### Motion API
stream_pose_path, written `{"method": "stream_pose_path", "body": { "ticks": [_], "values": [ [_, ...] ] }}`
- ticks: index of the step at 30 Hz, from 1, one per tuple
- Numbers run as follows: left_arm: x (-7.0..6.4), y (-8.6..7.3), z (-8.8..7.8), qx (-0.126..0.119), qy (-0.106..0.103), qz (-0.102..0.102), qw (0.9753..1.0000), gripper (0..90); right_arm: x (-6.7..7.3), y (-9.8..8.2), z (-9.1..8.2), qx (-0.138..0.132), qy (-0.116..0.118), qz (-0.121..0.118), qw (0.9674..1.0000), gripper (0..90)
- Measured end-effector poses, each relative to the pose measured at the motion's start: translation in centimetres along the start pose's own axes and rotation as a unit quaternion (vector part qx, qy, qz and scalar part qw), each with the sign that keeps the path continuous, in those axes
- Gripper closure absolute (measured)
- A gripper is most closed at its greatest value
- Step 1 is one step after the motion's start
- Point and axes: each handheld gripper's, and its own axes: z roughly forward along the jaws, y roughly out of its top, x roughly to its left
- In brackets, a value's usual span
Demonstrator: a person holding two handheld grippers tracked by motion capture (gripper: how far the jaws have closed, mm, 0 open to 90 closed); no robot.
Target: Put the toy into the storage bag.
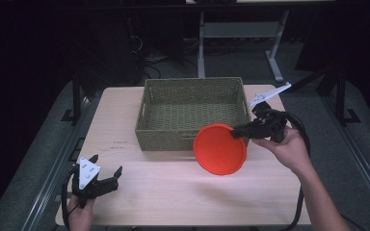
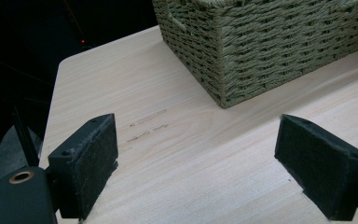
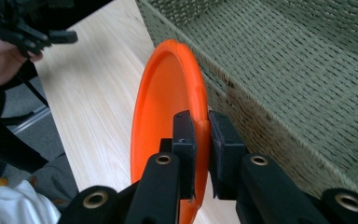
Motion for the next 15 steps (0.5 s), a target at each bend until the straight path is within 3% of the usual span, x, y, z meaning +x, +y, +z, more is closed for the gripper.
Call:
{"method": "stream_pose_path", "body": {
  "ticks": [15],
  "values": [
    [0.1,0.0,0.1,0.002,-0.002,-0.002,1.0,12.7,-0.9,2.8,-0.5,-0.005,-0.015,0.0,0.9999,81.8]
  ]
}}
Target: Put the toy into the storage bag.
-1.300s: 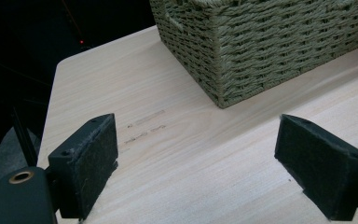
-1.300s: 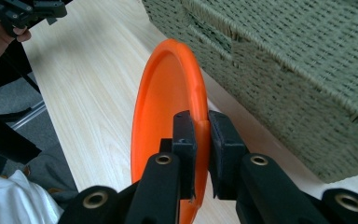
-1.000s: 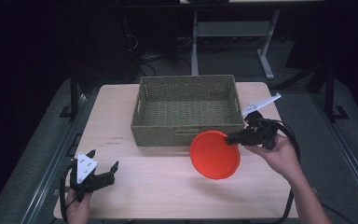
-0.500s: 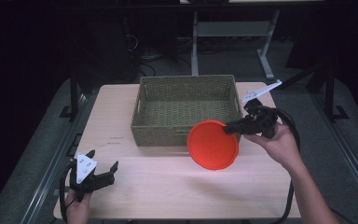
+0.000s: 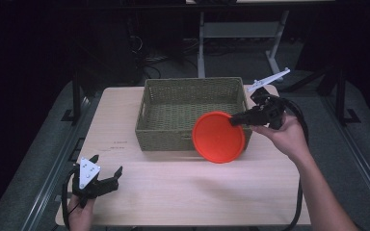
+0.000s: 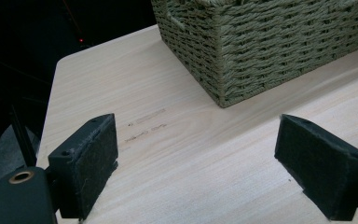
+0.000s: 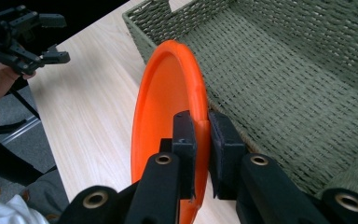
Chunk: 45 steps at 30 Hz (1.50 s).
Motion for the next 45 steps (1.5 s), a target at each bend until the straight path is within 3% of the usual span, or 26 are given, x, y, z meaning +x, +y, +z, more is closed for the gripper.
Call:
{"method": "stream_pose_path", "body": {
  "ticks": [15,36,45],
  "values": [
    [0.1,0.0,-0.1,-0.003,0.001,-0.006,1.0,12.7,-0.8,2.1,0.3,-0.009,0.001,0.012,0.9999,81.8],
    [0.1,0.0,0.0,-0.006,-0.004,-0.005,1.0,12.7,-2.2,4.7,0.7,-0.009,-0.025,0.028,0.9993,81.7],
    [0.0,0.1,0.1,-0.007,-0.006,-0.004,0.9999,12.7,-2.7,5.5,1.2,-0.014,-0.025,0.036,0.9989,81.7]
  ]
}}
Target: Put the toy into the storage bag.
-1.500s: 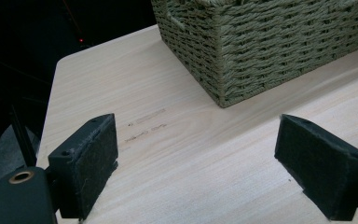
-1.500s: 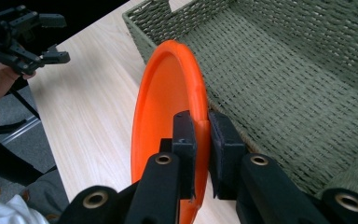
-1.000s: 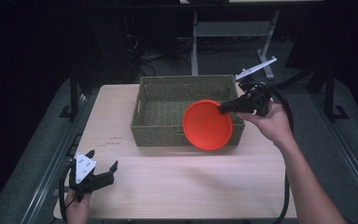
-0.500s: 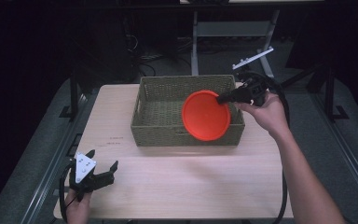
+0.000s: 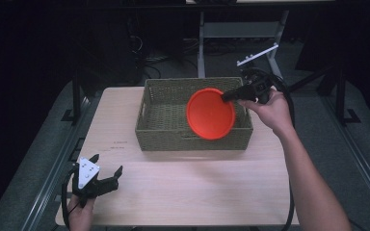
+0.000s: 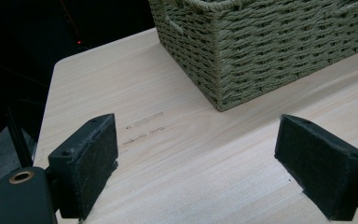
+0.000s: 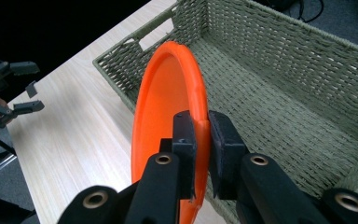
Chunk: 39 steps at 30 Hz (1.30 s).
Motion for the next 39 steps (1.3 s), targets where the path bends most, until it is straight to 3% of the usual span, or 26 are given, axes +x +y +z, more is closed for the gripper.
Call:
{"method": "stream_pose_path", "body": {
  "ticks": [17,27,39],
  "values": [
    [0.1,0.0,-0.1,-0.001,0.0,0.001,1.0,12.7,-2.4,2.2,1.1,0.005,-0.034,0.03,0.999,81.7],
    [0.1,0.0,0.0,-0.004,0.001,-0.004,1.0,12.7,-4.6,1.7,1.8,0.0,-0.047,0.064,0.9968,81.7],
    [0.1,0.0,0.1,-0.004,0.0,-0.001,1.0,12.7,-6.1,1.3,3.9,0.014,-0.066,0.082,0.9943,81.7]
  ]
}}
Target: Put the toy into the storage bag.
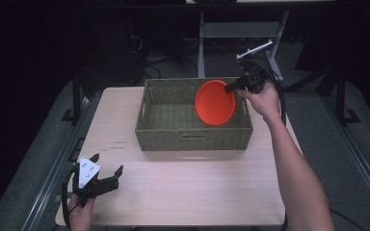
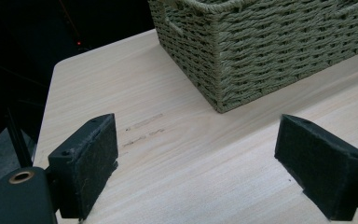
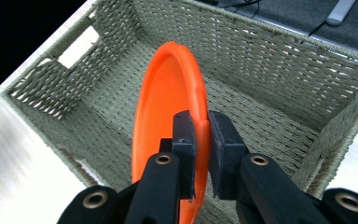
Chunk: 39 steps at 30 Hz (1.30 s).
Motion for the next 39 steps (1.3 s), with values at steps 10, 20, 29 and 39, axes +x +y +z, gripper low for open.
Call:
{"method": "stream_pose_path", "body": {
  "ticks": [10,20,29,39],
  "values": [
    [-0.1,0.1,0.2,0.002,-0.004,0.003,1.0,12.7,-0.7,-0.5,1.7,-0.001,-0.018,0.01,0.9998,81.6],
    [-0.1,0.1,0.1,0.002,-0.005,0.003,1.0,12.7,-1.2,-1.5,3.6,-0.001,-0.016,0.026,0.9995,81.6],
    [-0.1,0.1,0.1,0.002,-0.002,0.005,1.0,12.7,-1.0,-1.9,4.5,0.007,-0.013,0.029,0.9995,81.6],
    [-0.2,0.1,0.1,0.001,-0.003,0.004,1.0,12.7,-0.9,-2.2,5.9,0.018,-0.018,0.027,0.9993,81.5]
  ]
}}
